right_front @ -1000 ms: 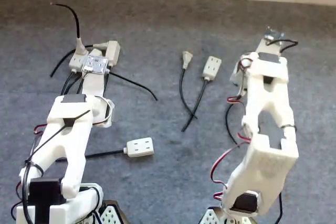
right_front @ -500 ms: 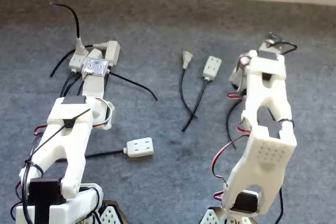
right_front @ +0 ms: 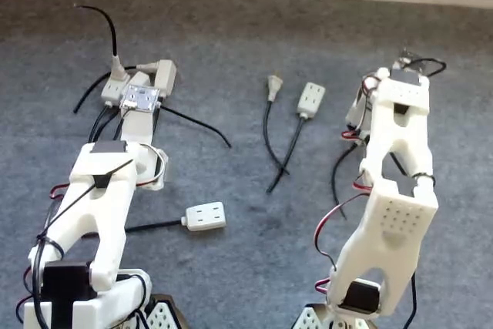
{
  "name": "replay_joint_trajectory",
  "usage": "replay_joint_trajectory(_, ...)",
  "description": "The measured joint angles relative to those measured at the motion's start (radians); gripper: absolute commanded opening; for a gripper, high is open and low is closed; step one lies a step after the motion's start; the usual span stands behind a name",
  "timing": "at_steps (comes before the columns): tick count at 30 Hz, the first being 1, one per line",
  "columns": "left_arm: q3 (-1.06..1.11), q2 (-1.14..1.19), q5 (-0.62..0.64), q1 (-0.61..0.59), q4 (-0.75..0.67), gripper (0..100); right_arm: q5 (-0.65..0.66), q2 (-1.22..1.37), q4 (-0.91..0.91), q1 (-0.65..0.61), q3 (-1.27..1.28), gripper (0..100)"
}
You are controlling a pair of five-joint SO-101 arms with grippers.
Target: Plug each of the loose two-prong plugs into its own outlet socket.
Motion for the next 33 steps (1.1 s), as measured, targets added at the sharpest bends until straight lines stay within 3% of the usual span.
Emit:
replay_joint_trajectory(17,0.0,0.0,0.0,0.021,0.0,25,0.0,0.048,-0.101,0.043,0.046,7.2)
replay_joint_trajectory(20,0.0,0.0,0.0,0.021,0.0,25,0.012,0.081,-0.101,0.043,0.041,0.0)
replay_joint_trajectory(27,0.0,0.0,0.0,0.021,0.0,25,0.19,0.087,-0.046,0.04,0.037,0.6)
replay_joint_trajectory(33,0.0,0.0,0.0,0.021,0.0,25,0.365,0.066,0.104,-0.038,-0.003,0.6)
